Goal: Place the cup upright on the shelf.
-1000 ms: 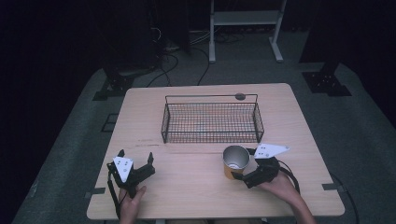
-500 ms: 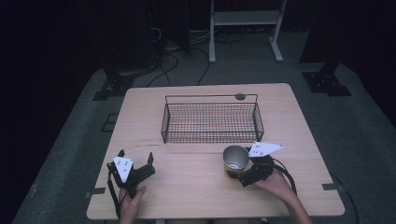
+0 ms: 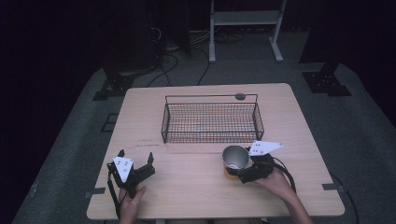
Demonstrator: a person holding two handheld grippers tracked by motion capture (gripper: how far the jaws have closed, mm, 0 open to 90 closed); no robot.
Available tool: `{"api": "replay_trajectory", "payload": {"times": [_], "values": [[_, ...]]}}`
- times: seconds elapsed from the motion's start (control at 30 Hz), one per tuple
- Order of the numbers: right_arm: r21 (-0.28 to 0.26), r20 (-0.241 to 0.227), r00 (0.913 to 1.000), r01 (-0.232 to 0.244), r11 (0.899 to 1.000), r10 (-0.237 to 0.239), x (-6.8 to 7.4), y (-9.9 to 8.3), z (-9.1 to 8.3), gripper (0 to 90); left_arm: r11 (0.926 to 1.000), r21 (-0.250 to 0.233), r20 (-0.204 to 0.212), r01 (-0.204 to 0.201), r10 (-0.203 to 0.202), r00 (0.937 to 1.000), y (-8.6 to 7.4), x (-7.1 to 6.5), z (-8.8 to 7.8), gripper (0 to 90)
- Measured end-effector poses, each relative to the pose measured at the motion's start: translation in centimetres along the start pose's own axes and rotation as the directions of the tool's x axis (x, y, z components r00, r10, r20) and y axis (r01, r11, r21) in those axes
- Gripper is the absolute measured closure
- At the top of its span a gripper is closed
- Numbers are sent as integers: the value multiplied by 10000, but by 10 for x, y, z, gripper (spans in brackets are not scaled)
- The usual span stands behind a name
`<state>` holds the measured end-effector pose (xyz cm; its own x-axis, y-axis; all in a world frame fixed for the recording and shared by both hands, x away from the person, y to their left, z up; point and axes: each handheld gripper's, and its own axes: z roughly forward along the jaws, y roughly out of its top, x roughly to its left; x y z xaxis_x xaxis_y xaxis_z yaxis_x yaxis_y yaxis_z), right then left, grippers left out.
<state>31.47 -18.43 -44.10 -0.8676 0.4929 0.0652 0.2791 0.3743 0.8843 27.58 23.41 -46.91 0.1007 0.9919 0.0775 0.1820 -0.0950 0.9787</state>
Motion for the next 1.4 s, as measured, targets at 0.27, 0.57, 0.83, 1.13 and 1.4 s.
{"api": "replay_trajectory", "payload": {"times": [0.27,0.57,0.83,1.13,1.4], "values": [[10,-459,9989,-72,10000,72,-1,12,-1,129,10000,5,15,42,-42,10000,0,0,0,0],[-211,-610,9981,117,9997,-130,-6,36,-5,130,10000,-10,21,46,-45,10000,0,0,0,0],[-367,-598,9978,258,9990,-280,-12,56,-10,130,10000,-1,18,22,-22,10000,0,0,0,0],[-578,-773,9967,207,9981,-251,-28,82,-6,130,9999,-14,46,110,-110,9999,0,1,0,0],[-804,-601,9982,25,9968,-73,-49,107,-3,130,10000,-9,49,66,-66,10000,0,1,0,0]]}}
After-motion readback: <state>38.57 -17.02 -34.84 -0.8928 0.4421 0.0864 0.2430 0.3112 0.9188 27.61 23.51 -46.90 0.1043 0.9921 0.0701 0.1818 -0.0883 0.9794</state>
